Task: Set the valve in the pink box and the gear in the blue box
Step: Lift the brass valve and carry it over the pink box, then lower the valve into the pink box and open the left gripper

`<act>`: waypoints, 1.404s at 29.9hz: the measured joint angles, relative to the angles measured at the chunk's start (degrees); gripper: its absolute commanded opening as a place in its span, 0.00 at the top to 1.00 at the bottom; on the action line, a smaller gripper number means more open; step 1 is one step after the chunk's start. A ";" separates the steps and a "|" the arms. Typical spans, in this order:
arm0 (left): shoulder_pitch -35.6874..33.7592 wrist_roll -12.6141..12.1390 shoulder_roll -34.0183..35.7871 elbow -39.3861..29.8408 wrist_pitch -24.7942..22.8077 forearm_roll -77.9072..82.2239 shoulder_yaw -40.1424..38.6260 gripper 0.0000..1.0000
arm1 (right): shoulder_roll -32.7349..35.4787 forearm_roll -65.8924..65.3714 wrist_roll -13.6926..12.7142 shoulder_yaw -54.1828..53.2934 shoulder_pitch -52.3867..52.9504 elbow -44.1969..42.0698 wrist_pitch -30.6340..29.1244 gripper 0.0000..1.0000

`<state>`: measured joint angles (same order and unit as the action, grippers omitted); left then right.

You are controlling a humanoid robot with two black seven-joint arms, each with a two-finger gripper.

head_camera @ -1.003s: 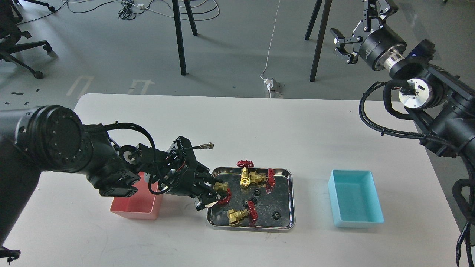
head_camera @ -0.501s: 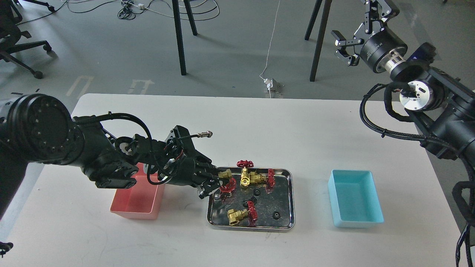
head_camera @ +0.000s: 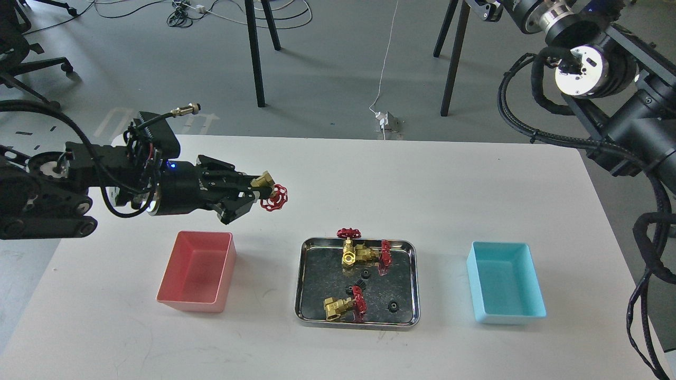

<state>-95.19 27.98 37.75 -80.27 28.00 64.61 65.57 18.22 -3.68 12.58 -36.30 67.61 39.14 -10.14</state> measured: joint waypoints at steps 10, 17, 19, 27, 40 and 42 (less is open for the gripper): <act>8.27 0.01 9.37 -2.33 0.00 7.33 -0.37 0.90 | 0.23 0.08 0.35 -0.43 -3.39 0.05 -0.03 0.00; 13.41 0.01 9.14 1.12 0.00 7.46 -1.73 0.90 | 0.54 0.08 0.35 -0.44 -3.47 0.14 0.06 0.00; 15.24 0.02 9.15 2.29 0.00 7.46 -2.90 0.90 | 0.69 0.08 0.35 -0.44 -3.58 0.14 0.06 0.00; 20.27 0.02 8.77 7.86 0.00 7.52 -4.75 0.90 | 0.94 0.16 0.35 -0.44 -4.30 0.22 0.11 0.00; 21.56 0.02 8.62 9.47 0.00 7.46 -5.14 0.88 | 0.94 0.17 0.35 -0.48 -6.34 0.30 -0.02 0.00; 22.62 0.02 8.06 10.14 0.00 7.45 -5.14 0.88 | 0.94 0.17 0.41 -0.51 -6.48 0.30 -0.04 0.00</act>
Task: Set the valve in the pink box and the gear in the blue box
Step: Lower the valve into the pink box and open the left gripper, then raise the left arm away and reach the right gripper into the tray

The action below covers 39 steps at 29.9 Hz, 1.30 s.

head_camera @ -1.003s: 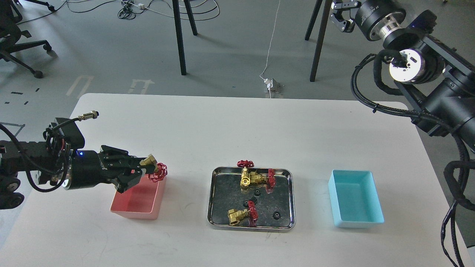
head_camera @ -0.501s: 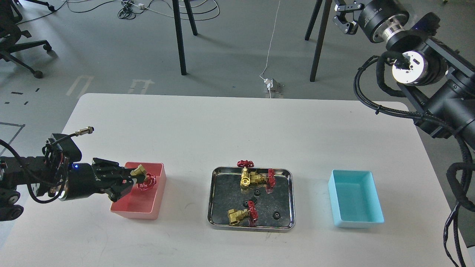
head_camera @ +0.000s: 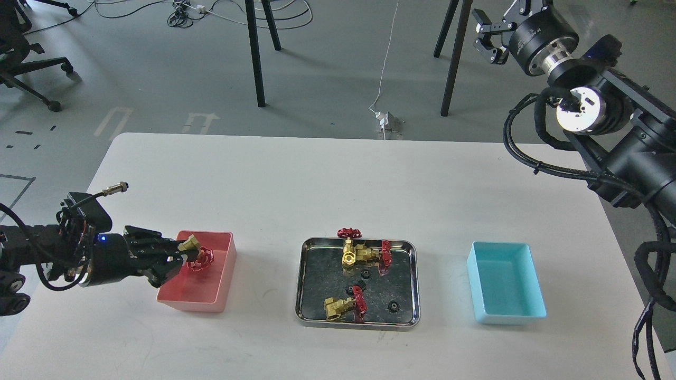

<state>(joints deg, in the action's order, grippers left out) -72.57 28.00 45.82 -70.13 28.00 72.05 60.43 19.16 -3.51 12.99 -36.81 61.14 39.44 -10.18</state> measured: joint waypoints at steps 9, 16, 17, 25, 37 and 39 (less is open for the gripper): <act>1.17 0.00 -3.02 1.63 0.00 -0.07 -0.09 0.54 | 0.18 0.00 0.03 0.06 -0.27 0.15 -0.37 0.00; 0.80 0.00 -2.98 1.24 0.00 0.12 -0.62 0.24 | 3.11 -0.23 0.06 0.55 -1.41 3.12 -1.61 0.00; 0.72 0.01 -2.86 1.07 0.00 0.14 -0.61 0.23 | 3.36 -0.52 0.07 0.62 -1.52 3.21 -2.17 0.00; -1.49 0.00 1.38 -1.54 0.00 -1.29 -9.28 0.16 | 6.33 -19.15 0.07 7.40 1.21 6.18 -8.49 0.00; 3.25 -0.01 5.15 -13.45 -31.31 -50.42 -67.16 0.05 | 11.80 -75.63 0.95 41.09 17.21 37.56 -17.73 0.00; 4.50 -0.01 2.32 -12.97 -34.39 -59.77 -70.68 0.04 | 11.70 -79.62 0.98 49.53 21.79 43.21 -17.81 0.00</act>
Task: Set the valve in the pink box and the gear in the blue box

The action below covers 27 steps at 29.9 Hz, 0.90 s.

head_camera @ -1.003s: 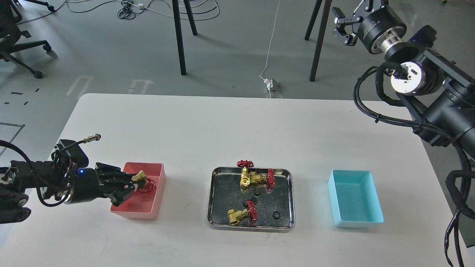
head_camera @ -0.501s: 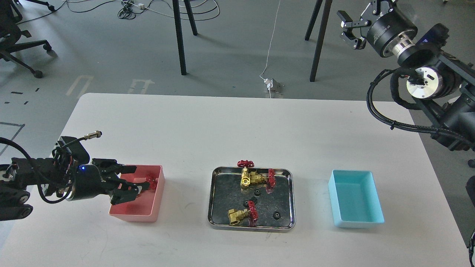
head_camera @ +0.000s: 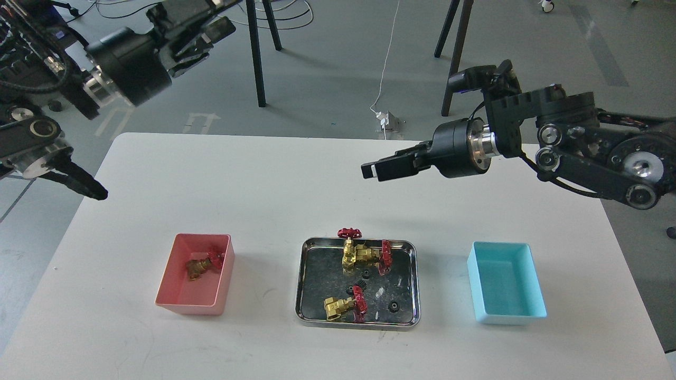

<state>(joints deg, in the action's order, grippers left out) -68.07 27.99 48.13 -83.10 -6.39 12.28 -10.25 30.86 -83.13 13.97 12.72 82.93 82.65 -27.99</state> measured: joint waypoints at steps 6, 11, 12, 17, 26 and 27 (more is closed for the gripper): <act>7.58 0.00 -9.53 0.07 -1.55 -6.37 -7.29 0.02 | -3.49 -7.08 0.00 15.19 5.05 6.66 -0.02 0.03; 13.99 0.00 -14.75 -0.11 -1.48 -6.42 -12.74 0.01 | -7.10 -13.49 -0.03 16.52 1.06 2.93 -0.02 0.20; 14.68 0.00 -15.25 -0.11 -1.47 -6.36 -13.17 0.01 | -8.04 -14.04 -0.03 16.54 0.31 1.60 -0.02 0.28; 15.88 0.00 -16.06 -0.18 -1.53 -6.22 -13.70 0.01 | -13.48 -15.03 0.00 16.66 -1.60 -3.62 -0.01 0.47; 17.02 0.00 -16.40 -0.13 -1.71 -6.17 -13.70 0.01 | -22.95 -14.96 -0.07 20.18 -4.07 -11.47 -0.01 0.49; 17.12 0.00 -16.52 -0.13 -1.74 -6.15 -13.67 0.01 | -23.14 -14.95 -0.07 20.51 -4.15 -11.83 -0.01 0.49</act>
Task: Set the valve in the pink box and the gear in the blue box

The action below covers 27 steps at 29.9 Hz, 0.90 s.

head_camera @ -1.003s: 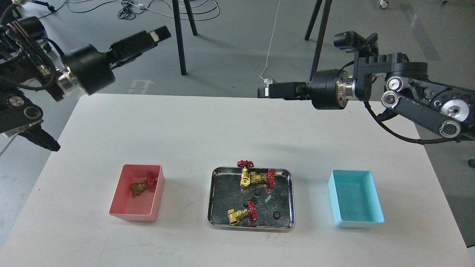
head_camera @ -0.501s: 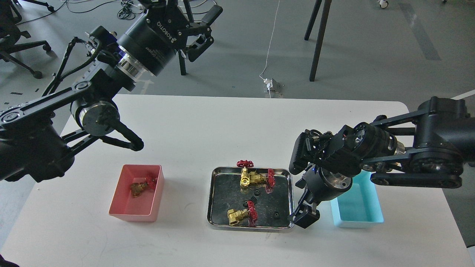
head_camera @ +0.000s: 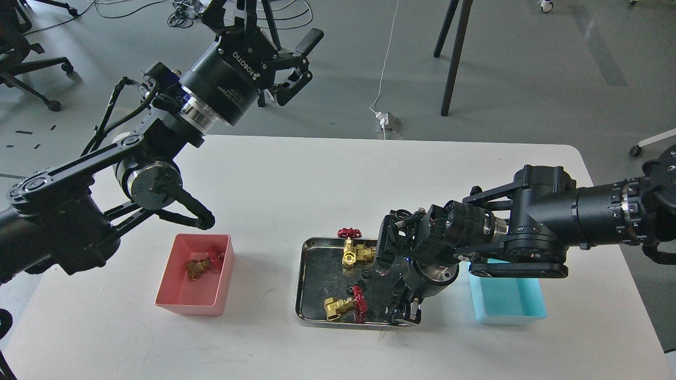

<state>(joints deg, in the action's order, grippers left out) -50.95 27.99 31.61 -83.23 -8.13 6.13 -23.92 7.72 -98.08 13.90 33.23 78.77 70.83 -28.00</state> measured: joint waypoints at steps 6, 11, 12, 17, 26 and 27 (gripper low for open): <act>0.56 0.00 -0.86 0.00 -0.11 0.67 0.04 0.01 | -0.27 0.08 -0.06 0.56 -0.37 -0.79 0.00 0.51; 1.46 0.00 -2.79 0.06 0.05 3.37 0.02 0.01 | -0.27 0.14 -0.12 0.62 -0.93 -0.91 0.00 0.51; 1.66 0.00 -3.14 0.07 0.08 3.79 0.00 0.01 | -0.27 0.18 -0.12 0.61 -0.94 -1.08 0.00 0.51; 2.18 0.00 -4.11 0.09 0.17 4.47 -0.07 0.01 | -0.63 0.33 -0.14 0.45 -1.13 -2.06 0.00 0.53; 2.40 0.01 -4.20 0.09 0.18 4.51 -0.17 0.01 | -1.75 0.53 -0.15 0.28 -1.32 -2.31 0.00 0.53; 2.42 0.01 -4.23 0.09 0.18 4.51 -0.17 0.01 | -1.88 0.54 -0.13 0.27 -1.30 -2.30 0.00 0.54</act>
<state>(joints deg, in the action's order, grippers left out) -48.53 28.00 27.38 -83.14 -7.95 10.64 -24.09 5.85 -97.53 13.77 33.50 77.47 68.52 -28.00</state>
